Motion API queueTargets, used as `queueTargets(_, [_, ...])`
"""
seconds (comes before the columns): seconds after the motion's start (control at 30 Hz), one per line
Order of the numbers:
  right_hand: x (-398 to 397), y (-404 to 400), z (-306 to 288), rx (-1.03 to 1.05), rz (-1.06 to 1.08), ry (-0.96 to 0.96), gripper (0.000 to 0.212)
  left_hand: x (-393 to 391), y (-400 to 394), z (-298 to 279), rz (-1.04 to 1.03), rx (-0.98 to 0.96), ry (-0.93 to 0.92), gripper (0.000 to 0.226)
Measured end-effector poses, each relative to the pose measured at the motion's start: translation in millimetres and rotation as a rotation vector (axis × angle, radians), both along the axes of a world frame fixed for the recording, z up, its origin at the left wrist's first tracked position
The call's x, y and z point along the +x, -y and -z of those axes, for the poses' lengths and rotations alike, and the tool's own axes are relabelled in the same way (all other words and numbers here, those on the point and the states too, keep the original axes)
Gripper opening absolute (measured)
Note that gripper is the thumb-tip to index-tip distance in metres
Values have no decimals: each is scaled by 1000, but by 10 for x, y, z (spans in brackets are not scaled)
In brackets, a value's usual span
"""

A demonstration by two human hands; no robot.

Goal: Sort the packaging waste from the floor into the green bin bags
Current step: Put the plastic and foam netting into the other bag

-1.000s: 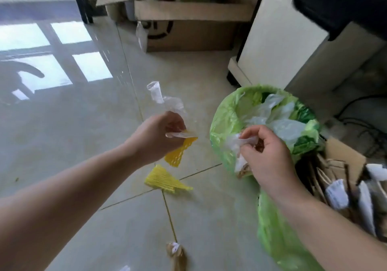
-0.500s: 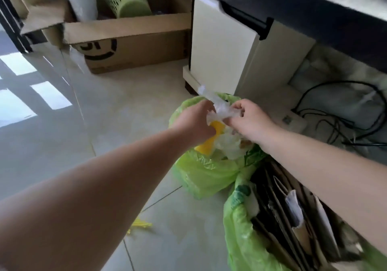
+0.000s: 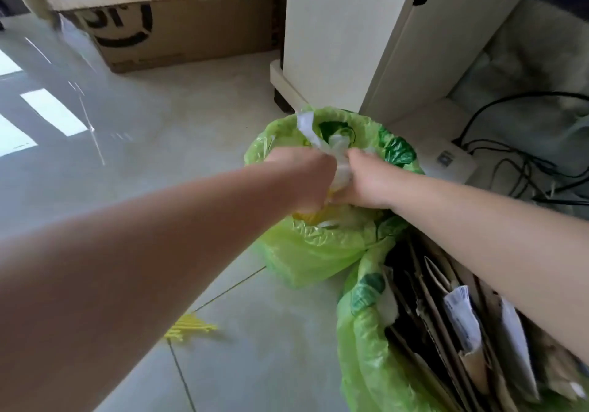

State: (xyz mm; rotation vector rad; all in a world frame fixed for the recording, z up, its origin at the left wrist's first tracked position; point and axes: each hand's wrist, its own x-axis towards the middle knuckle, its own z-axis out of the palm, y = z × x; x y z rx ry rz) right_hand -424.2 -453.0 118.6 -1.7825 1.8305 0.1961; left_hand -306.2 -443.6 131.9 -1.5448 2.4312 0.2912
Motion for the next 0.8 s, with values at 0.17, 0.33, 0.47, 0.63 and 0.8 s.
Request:
queueTargets(0.17, [-50, -289, -311, -124, 18, 21, 108, 572, -249, -219, -33, -106, -114, 55])
queueTargets(0.33, [128, -896, -605, -445, -68, 166, 93, 1095, -753, -242, -150, -143, -286, 47])
queueTargets(0.47, [487, -1599, -431, -442, -250, 262, 79, 1494, -1257, 114, -248, -19, -259, 46])
queueTargets(0.63, [904, -2490, 432, -255, -578, 268, 64, 1888, -1762, 771, -288, 145, -140, 49])
queueTargets(0.8, [1115, -3074, 1244, 11, -864, 147, 59, 2095, -2014, 1363, -233, 184, -130, 43])
